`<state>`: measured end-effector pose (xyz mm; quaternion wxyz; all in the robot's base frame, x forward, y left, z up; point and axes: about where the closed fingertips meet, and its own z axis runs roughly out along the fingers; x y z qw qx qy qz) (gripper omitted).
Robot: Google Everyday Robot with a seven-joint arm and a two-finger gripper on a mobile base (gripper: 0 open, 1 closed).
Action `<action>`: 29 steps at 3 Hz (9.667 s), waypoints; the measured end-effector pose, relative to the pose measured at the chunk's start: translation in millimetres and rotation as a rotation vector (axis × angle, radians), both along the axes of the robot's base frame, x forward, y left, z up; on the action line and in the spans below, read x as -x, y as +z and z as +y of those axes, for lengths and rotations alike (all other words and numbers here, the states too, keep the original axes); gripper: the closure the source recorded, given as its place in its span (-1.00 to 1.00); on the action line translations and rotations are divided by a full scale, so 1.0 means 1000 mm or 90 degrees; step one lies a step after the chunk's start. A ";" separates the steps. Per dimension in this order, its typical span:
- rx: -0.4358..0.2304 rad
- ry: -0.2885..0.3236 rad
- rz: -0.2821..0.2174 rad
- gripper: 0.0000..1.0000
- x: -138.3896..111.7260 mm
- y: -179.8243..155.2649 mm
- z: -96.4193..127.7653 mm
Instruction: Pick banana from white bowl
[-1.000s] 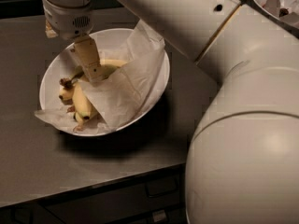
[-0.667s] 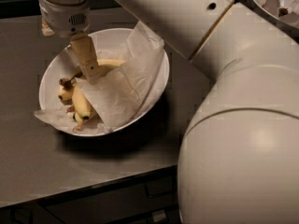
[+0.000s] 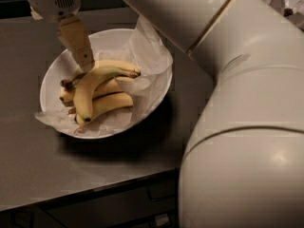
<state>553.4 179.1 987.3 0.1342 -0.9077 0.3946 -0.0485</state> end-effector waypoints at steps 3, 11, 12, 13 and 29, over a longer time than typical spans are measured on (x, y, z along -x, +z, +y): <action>-0.004 -0.014 -0.005 -1.00 0.001 0.003 -0.007; 0.015 -0.049 0.140 -0.48 0.021 -0.057 -0.043; 0.014 -0.052 0.144 -0.44 0.021 -0.059 -0.047; 0.015 -0.055 0.150 -0.40 0.021 -0.061 -0.050; 0.007 -0.052 0.150 1.00 0.017 -0.067 -0.044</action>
Offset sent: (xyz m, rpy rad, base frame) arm -0.0242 -0.0339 0.0239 -0.1218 -0.0044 -0.0391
